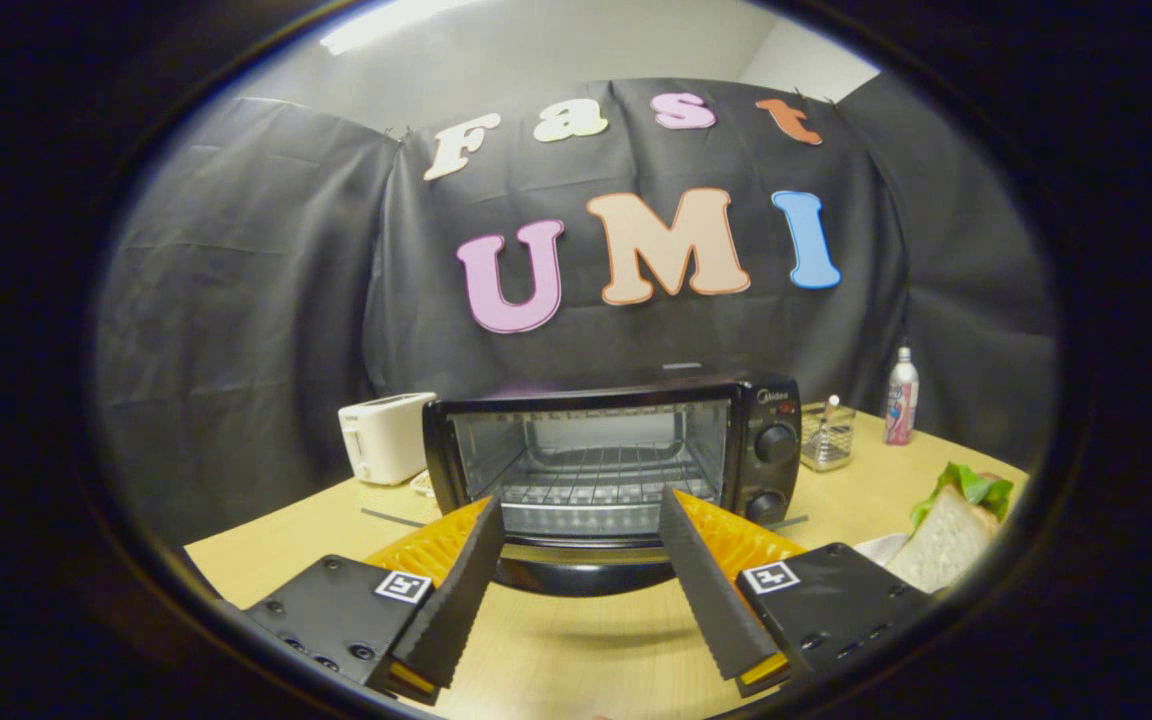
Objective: Open the toaster oven, put the food inside, and close the toaster oven door.
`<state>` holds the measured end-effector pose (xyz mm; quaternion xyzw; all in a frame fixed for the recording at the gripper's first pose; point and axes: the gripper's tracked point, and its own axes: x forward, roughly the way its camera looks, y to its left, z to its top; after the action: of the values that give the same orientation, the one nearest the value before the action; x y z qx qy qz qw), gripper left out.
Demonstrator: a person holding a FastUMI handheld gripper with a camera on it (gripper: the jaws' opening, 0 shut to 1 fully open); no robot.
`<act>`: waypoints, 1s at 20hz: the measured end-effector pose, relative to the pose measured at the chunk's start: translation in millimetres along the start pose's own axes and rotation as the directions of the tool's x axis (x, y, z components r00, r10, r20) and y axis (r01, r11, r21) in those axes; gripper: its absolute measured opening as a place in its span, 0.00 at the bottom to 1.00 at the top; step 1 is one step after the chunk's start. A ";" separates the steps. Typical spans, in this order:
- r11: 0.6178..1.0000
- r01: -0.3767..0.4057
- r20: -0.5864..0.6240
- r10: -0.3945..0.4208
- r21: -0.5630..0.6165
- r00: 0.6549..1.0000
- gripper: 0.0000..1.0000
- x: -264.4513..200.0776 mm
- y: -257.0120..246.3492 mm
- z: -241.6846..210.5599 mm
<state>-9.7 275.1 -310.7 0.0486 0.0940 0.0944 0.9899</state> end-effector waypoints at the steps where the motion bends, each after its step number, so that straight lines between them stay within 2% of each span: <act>1: 1.000 -0.001 -0.032 0.001 0.012 0.999 0.97 -1.8 -1.7 -9.0; 4: 0.998 -0.007 -0.155 0.017 0.068 0.988 0.96 -6.3 -5.5 -46.1; 9: 0.989 0.019 -0.286 0.025 0.148 0.958 0.95 -5.3 -14.7 -89.5; 16: 0.998 -0.004 -0.253 0.018 0.058 0.967 0.94 -3.8 -14.9 -88.7; 18: 0.996 -0.050 -0.255 0.067 0.072 0.965 0.95 -6.3 -3.7 -80.9; 20: 0.989 -0.098 -0.219 0.121 0.111 0.968 0.95 -7.4 0.9 -54.1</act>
<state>-27.5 278.8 -362.2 0.0918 0.2075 0.1490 0.9624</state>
